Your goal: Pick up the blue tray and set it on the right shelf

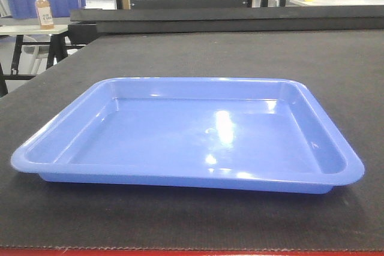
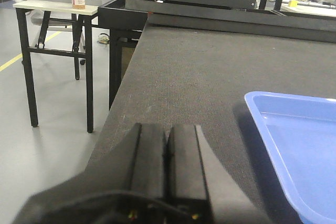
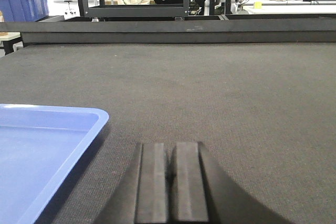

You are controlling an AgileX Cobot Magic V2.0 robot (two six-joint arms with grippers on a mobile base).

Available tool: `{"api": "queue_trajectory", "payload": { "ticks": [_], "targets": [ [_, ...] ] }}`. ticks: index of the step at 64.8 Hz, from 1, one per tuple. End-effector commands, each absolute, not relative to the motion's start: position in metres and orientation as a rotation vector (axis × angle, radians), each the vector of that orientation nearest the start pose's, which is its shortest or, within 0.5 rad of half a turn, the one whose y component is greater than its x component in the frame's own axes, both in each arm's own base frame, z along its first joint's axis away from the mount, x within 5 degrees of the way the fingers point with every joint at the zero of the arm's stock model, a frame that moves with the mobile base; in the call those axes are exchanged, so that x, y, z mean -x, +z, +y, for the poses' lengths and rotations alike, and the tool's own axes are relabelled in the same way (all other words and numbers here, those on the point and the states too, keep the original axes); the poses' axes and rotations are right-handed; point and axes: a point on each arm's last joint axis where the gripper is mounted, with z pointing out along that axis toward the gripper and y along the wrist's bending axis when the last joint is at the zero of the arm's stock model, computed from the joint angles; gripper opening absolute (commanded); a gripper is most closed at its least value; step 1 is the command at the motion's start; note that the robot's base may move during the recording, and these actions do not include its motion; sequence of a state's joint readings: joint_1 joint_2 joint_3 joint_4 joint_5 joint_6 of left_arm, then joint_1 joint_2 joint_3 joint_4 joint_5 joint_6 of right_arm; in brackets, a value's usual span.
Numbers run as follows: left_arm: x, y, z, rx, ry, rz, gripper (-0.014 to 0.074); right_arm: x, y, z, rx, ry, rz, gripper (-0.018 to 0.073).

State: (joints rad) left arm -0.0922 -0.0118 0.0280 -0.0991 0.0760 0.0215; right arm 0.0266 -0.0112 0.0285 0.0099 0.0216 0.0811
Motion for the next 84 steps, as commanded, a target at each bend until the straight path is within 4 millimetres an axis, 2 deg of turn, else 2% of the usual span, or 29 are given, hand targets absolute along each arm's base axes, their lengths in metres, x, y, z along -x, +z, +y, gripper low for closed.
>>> {"api": "queue_trajectory", "payload": {
  "ticks": [1, 44, 49, 56, 60, 64, 73, 76, 80, 81, 82, 84],
  "targets": [
    [-0.056, 0.195, -0.005, -0.007, -0.145, 1.512, -0.0048, -0.053, 0.218, 0.001, -0.044, 0.084, 1.398, 0.0054],
    [-0.056, 0.195, -0.005, -0.007, -0.145, 1.512, -0.0048, -0.053, 0.220, 0.001, -0.044, 0.084, 1.381, 0.0054],
    [-0.056, 0.201, -0.005, -0.005, -0.140, 1.448, -0.0048, -0.052, 0.224, 0.001, -0.043, 0.086, 1.333, 0.0054],
    [-0.051, 0.228, -0.001, 0.172, -0.310, 1.291, -0.0048, -0.042, 0.251, 0.000, -0.058, 0.129, 1.048, 0.0054],
    [-0.048, 0.248, -0.004, 0.160, -0.344, 1.338, -0.0048, -0.032, 0.273, 0.001, -0.043, 0.125, 0.919, 0.0054],
    [-0.042, 0.271, -0.007, 0.122, -0.353, 1.396, -0.0048, -0.025, 0.294, 0.002, -0.021, 0.108, 0.896, 0.0054],
    [-0.032, 0.322, -0.006, -0.040, -0.168, 1.388, -0.0048, -0.019, 0.337, 0.001, -0.021, 0.078, 1.088, 0.0054],
    [-0.032, 0.337, -0.006, -0.075, -0.123, 1.413, -0.0048, -0.022, 0.345, 0.000, -0.032, 0.072, 1.221, 0.0054],
    [-0.036, 0.351, -0.007, -0.095, -0.118, 1.504, -0.0048, -0.027, 0.355, -0.001, -0.043, 0.064, 1.369, 0.0054],
    [-0.038, 0.355, -0.008, -0.099, -0.119, 1.531, -0.0048, -0.030, 0.351, -0.001, -0.048, 0.061, 1.440, 0.0054],
    [-0.040, 0.356, -0.008, -0.106, -0.121, 1.575, -0.0048, -0.030, 0.358, -0.001, -0.050, 0.059, 1.470, 0.0054],
    [-0.045, 0.359, -0.009, -0.117, -0.123, 1.660, -0.0048, -0.034, 0.359, -0.001, -0.059, 0.053, 1.587, 0.0054]
  ]
}}
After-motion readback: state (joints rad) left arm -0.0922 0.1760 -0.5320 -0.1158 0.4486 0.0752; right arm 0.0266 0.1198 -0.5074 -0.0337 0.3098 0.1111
